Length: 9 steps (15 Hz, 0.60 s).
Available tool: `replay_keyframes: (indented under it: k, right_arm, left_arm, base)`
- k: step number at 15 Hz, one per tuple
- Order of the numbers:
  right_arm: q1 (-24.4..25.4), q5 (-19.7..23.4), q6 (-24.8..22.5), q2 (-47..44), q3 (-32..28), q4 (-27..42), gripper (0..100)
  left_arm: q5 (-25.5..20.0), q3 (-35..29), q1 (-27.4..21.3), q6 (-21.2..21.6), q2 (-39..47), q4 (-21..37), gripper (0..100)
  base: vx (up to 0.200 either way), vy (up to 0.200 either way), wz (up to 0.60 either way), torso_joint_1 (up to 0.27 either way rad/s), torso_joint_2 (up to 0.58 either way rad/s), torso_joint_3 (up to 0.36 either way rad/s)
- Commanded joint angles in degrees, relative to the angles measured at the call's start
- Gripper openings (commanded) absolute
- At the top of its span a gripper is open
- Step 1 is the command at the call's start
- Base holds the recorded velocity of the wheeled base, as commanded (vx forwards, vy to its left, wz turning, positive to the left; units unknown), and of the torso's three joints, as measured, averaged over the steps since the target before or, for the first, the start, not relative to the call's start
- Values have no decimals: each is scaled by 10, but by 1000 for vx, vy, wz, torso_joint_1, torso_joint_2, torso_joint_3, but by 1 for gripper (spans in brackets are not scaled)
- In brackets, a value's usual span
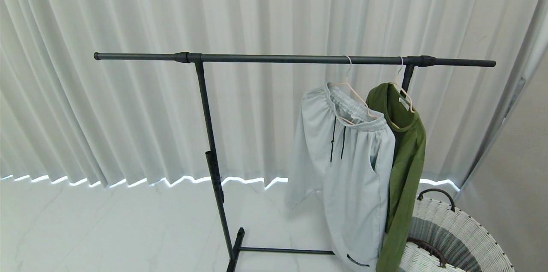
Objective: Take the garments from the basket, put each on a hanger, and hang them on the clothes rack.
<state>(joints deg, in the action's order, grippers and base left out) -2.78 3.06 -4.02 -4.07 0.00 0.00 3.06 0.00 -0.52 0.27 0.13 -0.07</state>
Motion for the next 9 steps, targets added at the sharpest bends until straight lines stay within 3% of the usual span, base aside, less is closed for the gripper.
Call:
replay_keyframes:
  k: [1,9]
  right_arm:
    - [0,0,0,-1,0,0,100]
    - [0,0,-2,-1,0,0,100]
  left_arm:
    - [0,0,0,0,0,0,100]
    - [0,0,0,0,0,0,100]
  base:
    - [0,0,0,0,0,0]
    - [0,0,0,0,0,0]
